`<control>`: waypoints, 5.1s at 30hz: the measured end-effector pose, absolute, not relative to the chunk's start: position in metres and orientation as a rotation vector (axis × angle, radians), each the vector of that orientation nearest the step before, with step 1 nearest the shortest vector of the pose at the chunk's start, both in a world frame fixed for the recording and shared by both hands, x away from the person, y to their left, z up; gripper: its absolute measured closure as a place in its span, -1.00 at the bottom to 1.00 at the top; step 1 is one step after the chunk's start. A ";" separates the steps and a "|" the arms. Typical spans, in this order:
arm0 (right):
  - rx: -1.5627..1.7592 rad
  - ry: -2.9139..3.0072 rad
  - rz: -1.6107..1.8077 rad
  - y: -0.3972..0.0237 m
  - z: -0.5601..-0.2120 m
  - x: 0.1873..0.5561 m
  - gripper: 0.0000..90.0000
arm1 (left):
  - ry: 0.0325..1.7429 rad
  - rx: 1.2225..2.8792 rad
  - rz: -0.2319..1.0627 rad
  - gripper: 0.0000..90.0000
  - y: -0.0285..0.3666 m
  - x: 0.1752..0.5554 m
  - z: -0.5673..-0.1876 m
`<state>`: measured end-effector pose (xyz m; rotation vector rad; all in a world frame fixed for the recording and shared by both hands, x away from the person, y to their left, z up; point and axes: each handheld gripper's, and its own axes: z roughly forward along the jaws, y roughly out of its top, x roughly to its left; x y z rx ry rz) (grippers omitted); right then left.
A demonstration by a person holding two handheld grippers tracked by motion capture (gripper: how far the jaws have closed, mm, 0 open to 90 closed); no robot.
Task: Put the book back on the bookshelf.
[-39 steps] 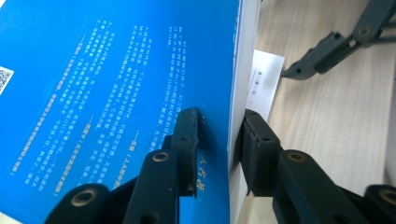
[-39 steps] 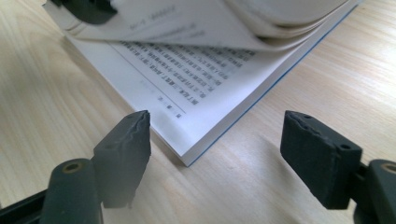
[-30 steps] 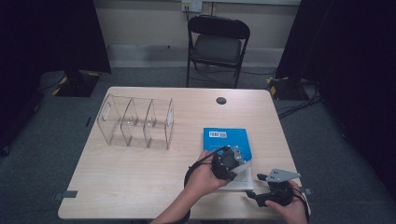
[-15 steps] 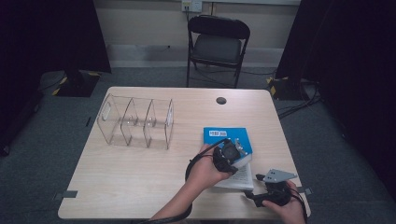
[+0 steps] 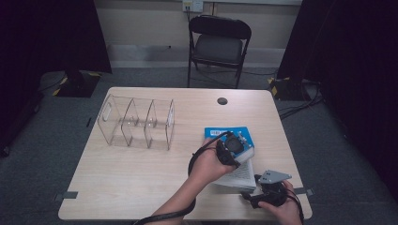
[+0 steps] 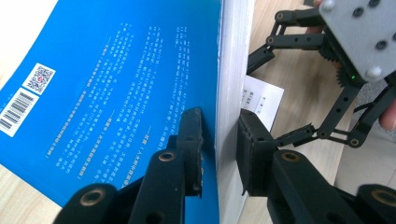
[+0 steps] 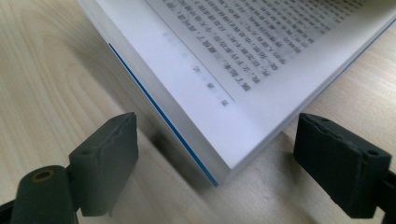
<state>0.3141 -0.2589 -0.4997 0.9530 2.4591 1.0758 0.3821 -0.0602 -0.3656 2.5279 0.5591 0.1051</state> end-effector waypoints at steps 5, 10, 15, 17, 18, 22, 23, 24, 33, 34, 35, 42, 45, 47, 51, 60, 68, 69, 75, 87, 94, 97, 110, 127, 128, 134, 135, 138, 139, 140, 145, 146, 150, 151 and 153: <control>0.969 2.441 1.067 -0.257 -0.500 0.315 -0.71 | 0.578 2.537 0.103 0.64 -0.062 0.386 -0.359; 1.009 2.404 1.048 -0.257 -0.500 0.316 -0.70 | 0.583 2.537 0.096 0.64 -0.062 0.388 -0.356; 1.030 2.374 1.040 -0.259 -0.499 0.316 -0.66 | 0.591 2.537 0.087 0.63 -0.063 0.387 -0.358; 1.051 2.366 1.043 -0.263 -0.499 0.318 -0.68 | 0.591 2.540 0.088 0.64 -0.064 0.386 -0.359; 1.058 2.364 1.053 -0.263 -0.499 0.318 -0.68 | 0.591 2.542 0.087 0.63 -0.064 0.386 -0.359; 1.065 2.329 1.074 -0.267 -0.498 0.316 -0.68 | 0.580 2.550 0.083 0.63 -0.063 0.386 -0.360; 1.078 2.323 1.080 -0.268 -0.498 0.316 -0.68 | 0.577 2.553 0.082 0.63 -0.064 0.385 -0.361; 1.078 2.323 1.080 -0.268 -0.498 0.316 -0.68 | 0.577 2.553 0.082 0.63 -0.064 0.385 -0.361; 1.104 2.277 1.101 -0.272 -0.495 0.315 -0.67 | 0.587 2.552 0.089 0.63 -0.064 0.384 -0.358; 1.104 2.282 1.103 -0.272 -0.496 0.315 -0.67 | 0.590 2.551 0.090 0.63 -0.063 0.385 -0.355; 1.101 2.293 1.100 -0.272 -0.496 0.315 -0.67 | 0.594 2.546 0.092 0.63 -0.062 0.386 -0.353; 1.105 2.280 1.091 -0.274 -0.498 0.317 -0.62 | 0.609 2.535 0.094 0.65 -0.062 0.390 -0.343; 1.105 2.267 1.103 -0.275 -0.497 0.318 -0.63 | 0.610 2.541 0.094 0.65 -0.061 0.390 -0.341; 1.093 2.247 1.130 -0.275 -0.496 0.318 -0.63 | 0.603 2.546 0.094 0.65 -0.059 0.388 -0.342; 1.080 2.225 1.135 -0.276 -0.492 0.318 -0.64 | 0.594 2.538 0.079 0.65 -0.058 0.385 -0.348; 1.093 2.231 0.980 -0.281 -0.498 0.323 -0.62 | 0.523 2.326 0.069 1.00 -0.052 0.369 -0.309; 1.066 2.233 0.989 -0.281 -0.498 0.319 -0.51 | 0.503 2.532 0.001 0.55 -0.064 0.367 -0.375; 1.066 2.234 0.991 -0.281 -0.498 0.319 -0.51 | 0.504 2.546 -0.007 0.45 -0.066 0.367 -0.390; 1.024 2.231 0.994 -0.281 -0.498 0.318 -0.51 | 0.458 2.553 0.025 0.24 -0.076 0.363 -0.420; 1.025 2.217 1.044 -0.280 -0.497 0.317 -0.51 | 0.379 2.480 0.139 -0.24 -0.080 0.363 -0.445; 1.022 2.212 1.048 -0.280 -0.496 0.317 -0.51 | 0.336 2.442 0.261 -0.63 -0.086 0.361 -0.460; 1.017 2.207 1.050 -0.280 -0.496 0.317 -0.51 | 0.330 2.443 0.309 -0.70 -0.088 0.359 -0.463; 1.018 2.206 1.053 -0.280 -0.495 0.317 -0.50 | 0.317 2.468 0.393 -0.62 -0.091 0.362 -0.465; 1.009 2.197 1.107 -0.279 -0.493 0.317 -0.48 | 0.303 2.532 0.302 -0.25 -0.090 0.366 -0.451; 1.005 2.196 1.110 -0.279 -0.493 0.317 -0.49 | 0.303 2.532 0.302 -0.22 -0.090 0.366 -0.451; 0.995 2.233 1.072 -0.278 -0.496 0.319 -0.50 | 0.318 2.515 0.286 -0.15 -0.087 0.365 -0.450; 0.993 2.225 1.079 -0.277 -0.496 0.319 -0.50 | 0.318 2.508 0.291 -0.15 -0.087 0.365 -0.451; 0.993 2.191 1.101 -0.277 -0.495 0.321 -0.49 | 0.318 2.509 0.291 -0.15 -0.087 0.364 -0.451; 0.996 2.191 1.093 -0.278 -0.494 0.321 -0.49 | 0.316 2.512 0.296 -0.15 -0.088 0.364 -0.451; 0.990 2.192 1.094 -0.278 -0.493 0.321 -0.49 | 0.315 2.517 0.299 -0.15 -0.088 0.364 -0.450; 0.986 2.190 1.109 -0.280 -0.493 0.321 -0.49 | 0.314 2.519 0.312 -0.18 -0.089 0.362 -0.451; 0.986 2.188 1.104 -0.280 -0.493 0.320 -0.49 | 0.311 2.521 0.320 -0.18 -0.090 0.362 -0.451; 0.975 2.193 1.086 -0.279 -0.493 0.319 -0.49 | 0.325 2.500 0.308 -0.29 -0.089 0.361 -0.453; 0.973 2.193 1.092 -0.280 -0.493 0.320 -0.49 | 0.332 2.493 0.298 -0.35 -0.089 0.361 -0.454; 0.979 2.188 1.100 -0.280 -0.494 0.319 -0.49 | 0.326 2.495 0.316 -0.53 -0.089 0.361 -0.458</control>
